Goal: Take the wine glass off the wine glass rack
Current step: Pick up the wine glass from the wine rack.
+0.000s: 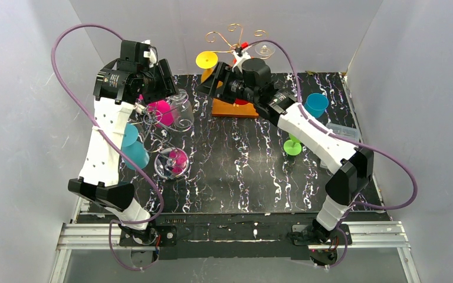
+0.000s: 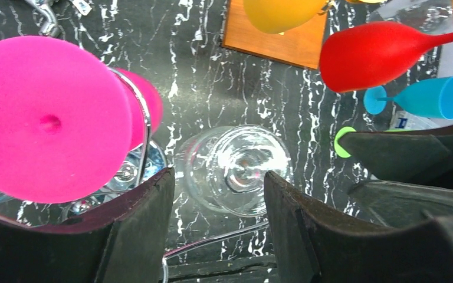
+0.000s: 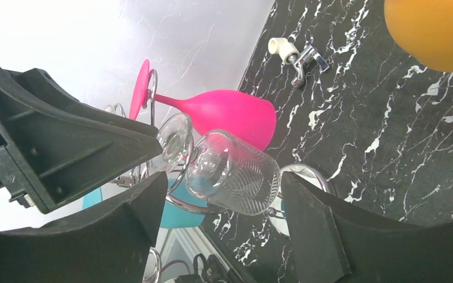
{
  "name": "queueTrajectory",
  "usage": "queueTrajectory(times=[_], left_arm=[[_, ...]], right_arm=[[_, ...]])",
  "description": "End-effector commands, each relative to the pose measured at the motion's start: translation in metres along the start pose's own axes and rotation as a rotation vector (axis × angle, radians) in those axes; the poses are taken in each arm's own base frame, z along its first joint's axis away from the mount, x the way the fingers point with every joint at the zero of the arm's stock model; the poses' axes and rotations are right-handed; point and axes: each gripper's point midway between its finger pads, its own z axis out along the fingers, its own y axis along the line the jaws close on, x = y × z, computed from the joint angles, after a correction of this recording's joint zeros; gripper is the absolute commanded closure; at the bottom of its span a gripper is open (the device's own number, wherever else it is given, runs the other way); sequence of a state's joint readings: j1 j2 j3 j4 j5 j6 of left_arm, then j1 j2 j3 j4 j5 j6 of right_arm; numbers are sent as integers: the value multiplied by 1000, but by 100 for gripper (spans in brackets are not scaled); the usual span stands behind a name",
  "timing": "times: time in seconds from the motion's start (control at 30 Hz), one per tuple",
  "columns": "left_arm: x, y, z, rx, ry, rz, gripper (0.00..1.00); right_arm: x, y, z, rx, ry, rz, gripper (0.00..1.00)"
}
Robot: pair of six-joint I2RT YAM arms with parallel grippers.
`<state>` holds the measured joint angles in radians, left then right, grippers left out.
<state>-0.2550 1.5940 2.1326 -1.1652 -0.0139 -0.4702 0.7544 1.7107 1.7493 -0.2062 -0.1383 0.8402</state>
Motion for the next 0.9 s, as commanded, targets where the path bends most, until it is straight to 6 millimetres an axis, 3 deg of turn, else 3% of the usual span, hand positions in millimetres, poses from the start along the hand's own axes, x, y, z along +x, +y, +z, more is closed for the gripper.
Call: queueTrajectory(times=[0.0,0.1,0.27,0.5,0.67,0.87], left_arm=[[-1,-13,-19,91,-22,-30,45],[0,-15,-18,101,-18,-36,45],[0,-16,-18,108,-20,-38,45],[2,-16,-17,114,-16,-36,45],[2,-17,-18,118,-17,-33,45],[3,-17,-17,123,-10,-23,44]], right_arm=[[-3,14,2,-71,-39,26,17],[5,7,3,-66,-28,61,10],[18,-17,-7,-4,-59,157,12],[41,-22,-3,-108,-44,308,10],[43,-23,-2,-197,-90,431,3],[46,-38,0,-127,-116,487,2]])
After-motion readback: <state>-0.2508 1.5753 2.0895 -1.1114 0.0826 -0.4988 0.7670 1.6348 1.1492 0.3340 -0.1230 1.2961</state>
